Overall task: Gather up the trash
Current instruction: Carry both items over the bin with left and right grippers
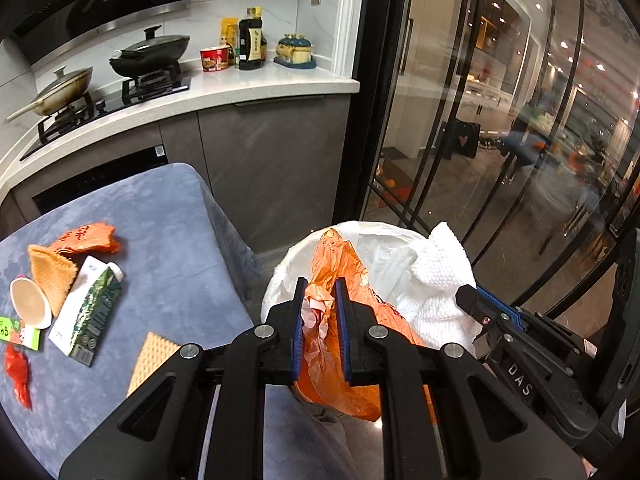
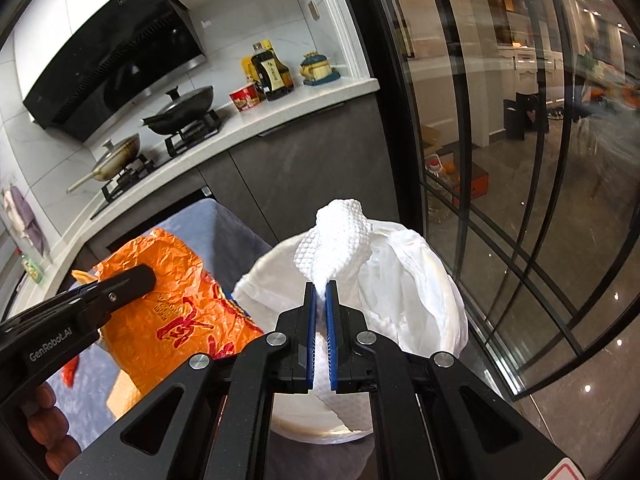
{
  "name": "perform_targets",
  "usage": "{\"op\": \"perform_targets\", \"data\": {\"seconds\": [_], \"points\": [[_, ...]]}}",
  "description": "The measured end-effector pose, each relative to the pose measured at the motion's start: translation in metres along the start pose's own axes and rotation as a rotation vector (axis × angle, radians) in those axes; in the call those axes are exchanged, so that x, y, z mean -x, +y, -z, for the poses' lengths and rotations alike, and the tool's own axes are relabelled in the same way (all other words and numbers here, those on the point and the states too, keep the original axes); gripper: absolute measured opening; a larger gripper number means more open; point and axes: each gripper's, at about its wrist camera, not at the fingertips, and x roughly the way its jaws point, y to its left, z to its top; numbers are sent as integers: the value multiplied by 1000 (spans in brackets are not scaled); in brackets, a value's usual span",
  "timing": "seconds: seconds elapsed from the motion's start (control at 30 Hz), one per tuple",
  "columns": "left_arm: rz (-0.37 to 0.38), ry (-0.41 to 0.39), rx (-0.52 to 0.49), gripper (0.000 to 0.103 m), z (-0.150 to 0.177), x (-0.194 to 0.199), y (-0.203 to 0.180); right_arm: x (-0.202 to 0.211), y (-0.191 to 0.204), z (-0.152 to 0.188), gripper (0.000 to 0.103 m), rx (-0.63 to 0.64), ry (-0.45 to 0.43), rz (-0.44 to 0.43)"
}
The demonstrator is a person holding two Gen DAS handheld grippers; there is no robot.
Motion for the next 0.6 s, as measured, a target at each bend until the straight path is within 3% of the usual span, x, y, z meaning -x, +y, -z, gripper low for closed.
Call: {"op": "perform_targets", "data": {"seconds": [0.33,0.6], "points": [[-8,18,-4,19,-8,-18,-6,-9,-2,0,17,-24,9,10],[-17,16,6,33,-11,-22,-4,-1,-1,-3,27,-32,-16,10]]}}
